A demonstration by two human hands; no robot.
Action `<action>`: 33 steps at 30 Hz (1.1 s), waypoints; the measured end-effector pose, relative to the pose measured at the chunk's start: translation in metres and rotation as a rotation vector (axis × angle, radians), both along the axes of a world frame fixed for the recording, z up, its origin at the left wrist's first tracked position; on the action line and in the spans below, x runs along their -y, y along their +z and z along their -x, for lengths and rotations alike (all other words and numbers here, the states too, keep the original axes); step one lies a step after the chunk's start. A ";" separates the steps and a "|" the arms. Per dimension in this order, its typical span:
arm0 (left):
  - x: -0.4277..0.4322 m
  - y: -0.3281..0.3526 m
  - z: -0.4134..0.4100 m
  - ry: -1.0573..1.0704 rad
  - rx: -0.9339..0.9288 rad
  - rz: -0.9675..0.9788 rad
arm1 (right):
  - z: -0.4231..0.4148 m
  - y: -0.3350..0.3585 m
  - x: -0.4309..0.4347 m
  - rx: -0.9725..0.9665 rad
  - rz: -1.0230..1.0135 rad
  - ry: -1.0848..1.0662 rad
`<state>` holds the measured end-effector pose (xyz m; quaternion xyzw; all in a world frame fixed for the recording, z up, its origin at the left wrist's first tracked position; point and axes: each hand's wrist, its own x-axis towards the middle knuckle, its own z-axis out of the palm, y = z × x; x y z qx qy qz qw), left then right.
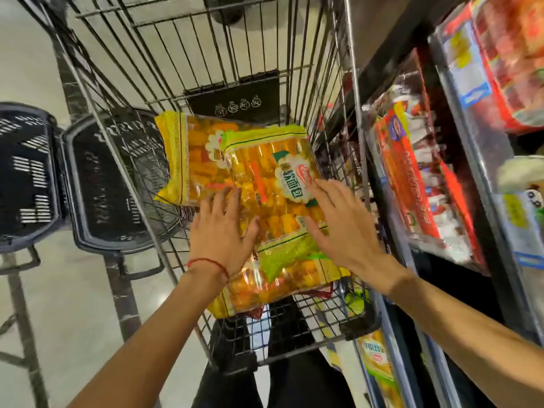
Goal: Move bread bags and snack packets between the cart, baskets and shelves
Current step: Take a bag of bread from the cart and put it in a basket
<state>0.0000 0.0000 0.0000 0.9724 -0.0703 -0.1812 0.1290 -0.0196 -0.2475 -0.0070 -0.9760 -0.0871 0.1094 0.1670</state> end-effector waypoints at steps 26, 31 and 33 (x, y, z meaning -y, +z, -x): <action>0.012 -0.050 0.003 0.988 -0.513 1.040 | -0.012 -0.081 -0.007 -0.688 -0.772 -0.722; -0.015 -0.034 0.025 0.982 -0.584 1.108 | 0.002 -0.070 -0.025 -0.753 -0.945 -0.737; -0.021 -0.031 0.031 0.986 -0.581 1.130 | 0.008 -0.060 -0.032 -0.734 -1.014 -0.732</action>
